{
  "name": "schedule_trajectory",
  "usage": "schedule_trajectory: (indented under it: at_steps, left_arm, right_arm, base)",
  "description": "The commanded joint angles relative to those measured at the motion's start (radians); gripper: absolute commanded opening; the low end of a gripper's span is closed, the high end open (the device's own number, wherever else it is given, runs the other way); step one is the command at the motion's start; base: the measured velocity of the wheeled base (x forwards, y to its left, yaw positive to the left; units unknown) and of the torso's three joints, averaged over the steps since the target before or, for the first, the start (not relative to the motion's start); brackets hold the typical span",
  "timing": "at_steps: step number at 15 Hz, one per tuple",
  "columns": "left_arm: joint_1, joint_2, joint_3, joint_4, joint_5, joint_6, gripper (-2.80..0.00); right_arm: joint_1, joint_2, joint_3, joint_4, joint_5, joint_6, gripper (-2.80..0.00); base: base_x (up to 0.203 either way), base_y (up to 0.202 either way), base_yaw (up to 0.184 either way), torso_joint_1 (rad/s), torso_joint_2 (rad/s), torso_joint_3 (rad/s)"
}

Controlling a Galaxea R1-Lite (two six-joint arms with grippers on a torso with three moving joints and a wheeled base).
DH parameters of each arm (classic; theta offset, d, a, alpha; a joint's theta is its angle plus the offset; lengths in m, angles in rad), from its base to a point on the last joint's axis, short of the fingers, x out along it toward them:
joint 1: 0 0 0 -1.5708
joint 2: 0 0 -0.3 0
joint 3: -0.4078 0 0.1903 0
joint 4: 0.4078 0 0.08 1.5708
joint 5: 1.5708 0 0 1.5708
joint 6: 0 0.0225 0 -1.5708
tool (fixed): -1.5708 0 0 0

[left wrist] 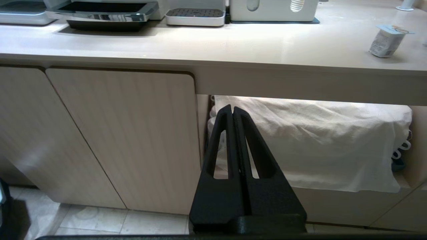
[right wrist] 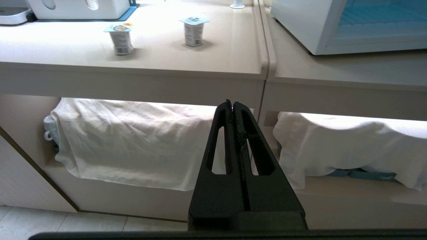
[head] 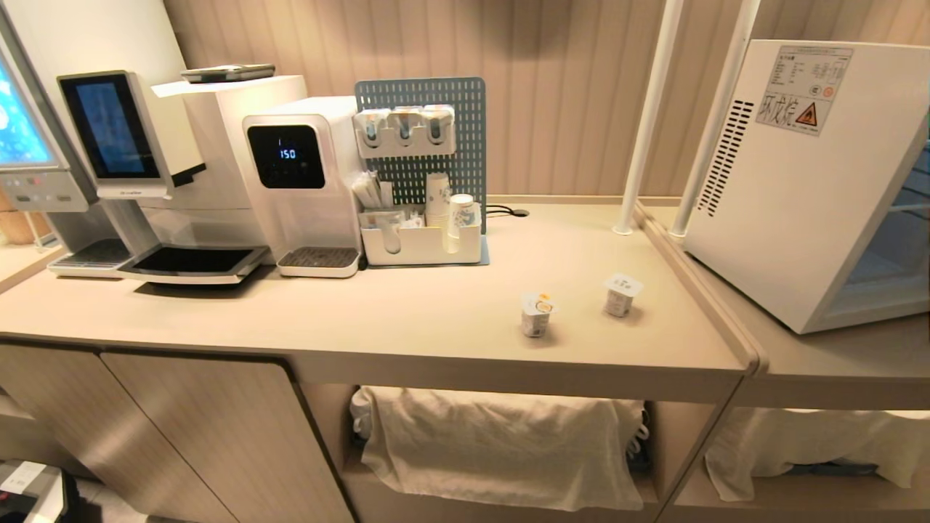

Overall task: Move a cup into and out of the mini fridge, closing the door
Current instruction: Close the freezer door

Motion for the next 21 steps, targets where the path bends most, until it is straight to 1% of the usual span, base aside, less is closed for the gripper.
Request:
schedule_trajectory:
  at_steps: [1, 21]
  left_arm:
    - [0.001, 0.0, 0.001, -0.001, -0.001, 0.0, -2.8]
    - [0.001, 0.0, -0.001, 0.001, 0.0, 0.002, -2.8]
  right_arm:
    - [0.001, 0.002, -0.002, 0.0, 0.001, -0.001, -2.8]
    - [0.001, 0.002, -0.008, 0.023, 0.002, -0.001, -2.8]
  base:
    - [0.0, -0.199, -0.001, 0.0, 0.0, 0.002]
    - [0.0, -0.195, -0.002, 0.002, 0.0, 0.001]
